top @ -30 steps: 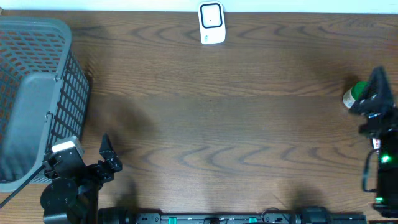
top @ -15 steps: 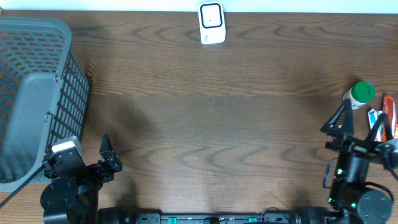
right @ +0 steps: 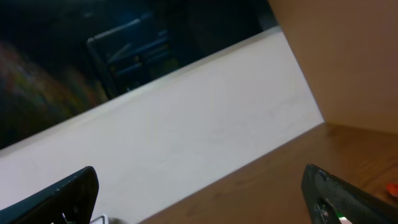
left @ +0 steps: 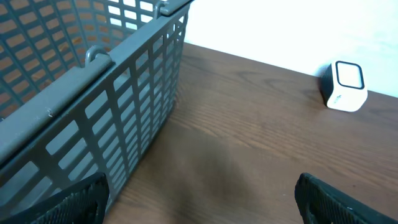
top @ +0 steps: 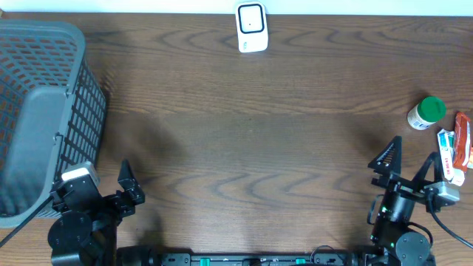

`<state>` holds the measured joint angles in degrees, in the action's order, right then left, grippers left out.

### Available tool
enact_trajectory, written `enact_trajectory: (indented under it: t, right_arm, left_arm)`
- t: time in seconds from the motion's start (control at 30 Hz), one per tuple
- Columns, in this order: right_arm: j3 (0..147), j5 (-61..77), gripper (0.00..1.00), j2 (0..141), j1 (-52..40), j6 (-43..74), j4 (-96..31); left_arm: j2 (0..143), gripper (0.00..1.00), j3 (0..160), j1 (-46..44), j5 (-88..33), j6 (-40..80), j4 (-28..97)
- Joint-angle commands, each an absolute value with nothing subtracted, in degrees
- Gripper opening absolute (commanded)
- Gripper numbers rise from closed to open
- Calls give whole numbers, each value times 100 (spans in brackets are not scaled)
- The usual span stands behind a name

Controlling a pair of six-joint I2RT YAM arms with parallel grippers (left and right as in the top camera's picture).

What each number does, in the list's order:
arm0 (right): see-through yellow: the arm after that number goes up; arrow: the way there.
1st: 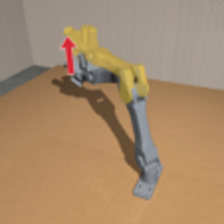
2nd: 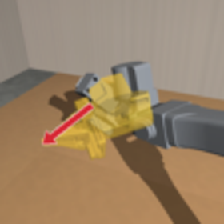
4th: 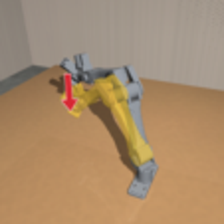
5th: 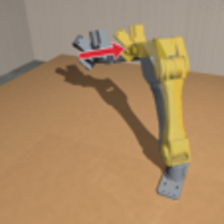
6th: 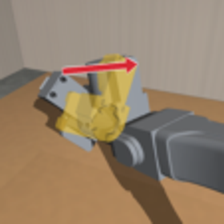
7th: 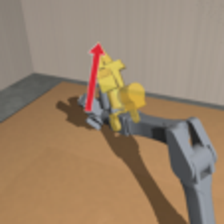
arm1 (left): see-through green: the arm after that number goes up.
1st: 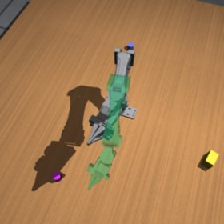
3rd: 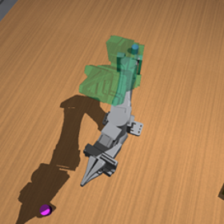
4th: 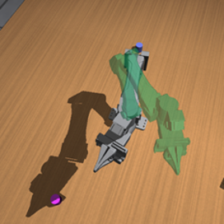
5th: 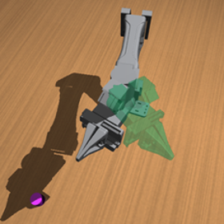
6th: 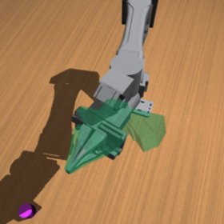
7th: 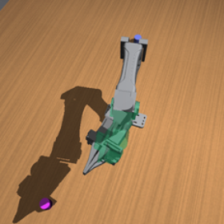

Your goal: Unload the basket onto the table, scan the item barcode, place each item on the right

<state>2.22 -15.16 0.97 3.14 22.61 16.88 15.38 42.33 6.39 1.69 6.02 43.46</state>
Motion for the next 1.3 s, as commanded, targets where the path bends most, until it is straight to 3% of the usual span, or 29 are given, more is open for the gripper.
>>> enact_trajectory:
  t: [0.0, 0.5, 1.27]
  right_arm:
    - [141, -1559, 99, 32, 395, 2311, 1693]
    - [32, -1708, 99, 32, 464, 2305, -309]
    - [32, -1643, 99, 32, 484, 2287, -263]
  left_arm:
    - [1533, 96, 4241, 668, 215, 631, 4329]
    - [1533, 96, 4241, 668, 215, 631, 4329]
    - [1533, 96, 4241, 668, 215, 631, 4329]
